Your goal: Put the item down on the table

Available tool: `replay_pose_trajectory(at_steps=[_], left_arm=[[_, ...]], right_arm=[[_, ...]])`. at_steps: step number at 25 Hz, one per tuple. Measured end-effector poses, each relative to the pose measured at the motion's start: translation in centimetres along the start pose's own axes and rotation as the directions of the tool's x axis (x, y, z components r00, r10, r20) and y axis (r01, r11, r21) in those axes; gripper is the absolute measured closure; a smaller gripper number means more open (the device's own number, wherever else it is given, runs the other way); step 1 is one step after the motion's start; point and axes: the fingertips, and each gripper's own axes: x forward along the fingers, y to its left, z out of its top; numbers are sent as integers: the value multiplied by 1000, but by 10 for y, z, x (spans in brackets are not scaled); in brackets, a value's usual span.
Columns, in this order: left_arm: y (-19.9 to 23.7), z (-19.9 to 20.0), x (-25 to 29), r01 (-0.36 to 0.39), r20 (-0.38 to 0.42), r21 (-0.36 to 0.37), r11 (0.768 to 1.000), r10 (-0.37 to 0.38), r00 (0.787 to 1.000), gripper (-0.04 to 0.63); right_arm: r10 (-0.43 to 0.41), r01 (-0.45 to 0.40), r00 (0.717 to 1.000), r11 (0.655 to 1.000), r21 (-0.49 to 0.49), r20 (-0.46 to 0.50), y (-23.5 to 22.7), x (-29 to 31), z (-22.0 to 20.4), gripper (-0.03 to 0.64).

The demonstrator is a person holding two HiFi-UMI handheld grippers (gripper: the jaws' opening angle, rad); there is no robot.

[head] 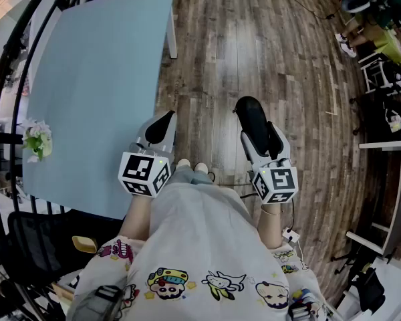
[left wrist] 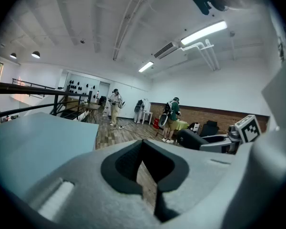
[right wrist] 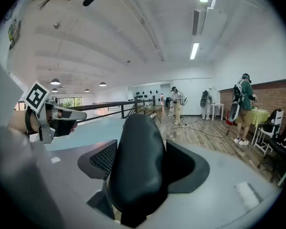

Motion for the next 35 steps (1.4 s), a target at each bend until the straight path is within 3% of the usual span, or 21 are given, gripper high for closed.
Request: replay_pose_trajectory(at_steps=[15,22,31,35], left_arm=[[12,10,14,-14,9,12,1000,14,1000,598],[57,24,77,15,6,-2,1000,-15,1000,598],[105,69,160,64,10,22,998,-64,998,598],[125,81,180,53,13,11,999,-53,998,598]], right_arm=[[-49,47,998,995,91,26,-24,-2,-5,282],[-57,57,998,995,79,4,-41,64,12,282],[-90,86,995,993,83,49,-76,147,69,282],[-68,65,997,994,91,31,-78,179,83,282]])
